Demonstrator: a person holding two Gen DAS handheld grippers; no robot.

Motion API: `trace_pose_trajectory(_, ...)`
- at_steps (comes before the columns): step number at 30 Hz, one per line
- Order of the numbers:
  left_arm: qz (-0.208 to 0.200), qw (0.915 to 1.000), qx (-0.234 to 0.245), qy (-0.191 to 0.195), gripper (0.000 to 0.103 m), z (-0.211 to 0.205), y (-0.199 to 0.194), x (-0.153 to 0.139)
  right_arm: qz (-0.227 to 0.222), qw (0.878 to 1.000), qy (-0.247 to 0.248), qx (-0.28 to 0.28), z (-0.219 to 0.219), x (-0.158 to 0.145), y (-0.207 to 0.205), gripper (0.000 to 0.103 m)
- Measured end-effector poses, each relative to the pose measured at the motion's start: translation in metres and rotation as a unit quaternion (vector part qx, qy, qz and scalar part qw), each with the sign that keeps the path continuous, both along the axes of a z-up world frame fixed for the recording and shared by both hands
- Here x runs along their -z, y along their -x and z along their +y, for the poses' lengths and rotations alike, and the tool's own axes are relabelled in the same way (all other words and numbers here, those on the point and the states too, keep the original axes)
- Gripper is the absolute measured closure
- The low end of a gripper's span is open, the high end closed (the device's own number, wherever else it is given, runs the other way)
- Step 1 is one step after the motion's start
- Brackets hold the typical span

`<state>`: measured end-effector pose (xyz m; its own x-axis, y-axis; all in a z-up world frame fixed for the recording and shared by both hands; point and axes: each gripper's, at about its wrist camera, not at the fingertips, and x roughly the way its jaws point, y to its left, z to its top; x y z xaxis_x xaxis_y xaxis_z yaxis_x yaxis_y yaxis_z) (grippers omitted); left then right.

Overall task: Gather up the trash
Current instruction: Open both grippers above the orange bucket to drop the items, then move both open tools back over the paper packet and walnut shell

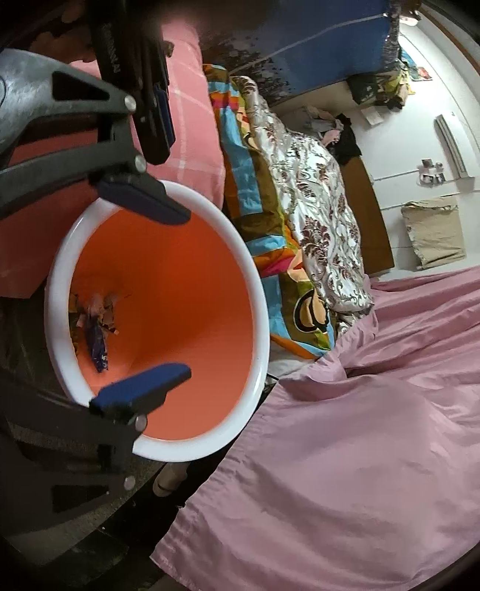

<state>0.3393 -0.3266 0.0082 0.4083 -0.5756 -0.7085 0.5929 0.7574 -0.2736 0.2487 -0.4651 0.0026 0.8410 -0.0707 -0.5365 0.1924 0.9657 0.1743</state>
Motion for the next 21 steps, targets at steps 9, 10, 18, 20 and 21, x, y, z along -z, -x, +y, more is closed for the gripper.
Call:
trace_pose_trajectory(9, -0.041, 0.9967, -0.052, 0.046, 0.064, 0.033, 0.012, -0.033, -0.045, 0.999, 0.002, 0.01, 0.008, -0.024, 0.015, 0.0)
trace_pose_trajectory(10, -0.047, 0.9961, -0.057, 0.049, 0.062, 0.036, 0.014, -0.037, -0.056, 0.998, 0.002, 0.01, 0.011, -0.028, 0.018, 0.0)
trace_pose_trajectory(18, -0.127, 0.9806, -0.122, 0.086, 0.014, 0.083, 0.045, -0.078, -0.138, 0.99, -0.014, -0.002, 0.037, -0.058, 0.043, 0.0)
trace_pose_trajectory(20, -0.156, 0.9735, -0.139, 0.093, 0.01, 0.096, 0.056, -0.087, -0.163, 0.986, -0.02, -0.012, 0.046, -0.065, 0.051, 0.0)
trace_pose_trajectory(21, -0.17, 0.9695, -0.149, 0.095, 0.009, 0.105, 0.062, -0.093, -0.18, 0.983, -0.021, -0.017, 0.052, -0.07, 0.056, 0.0)
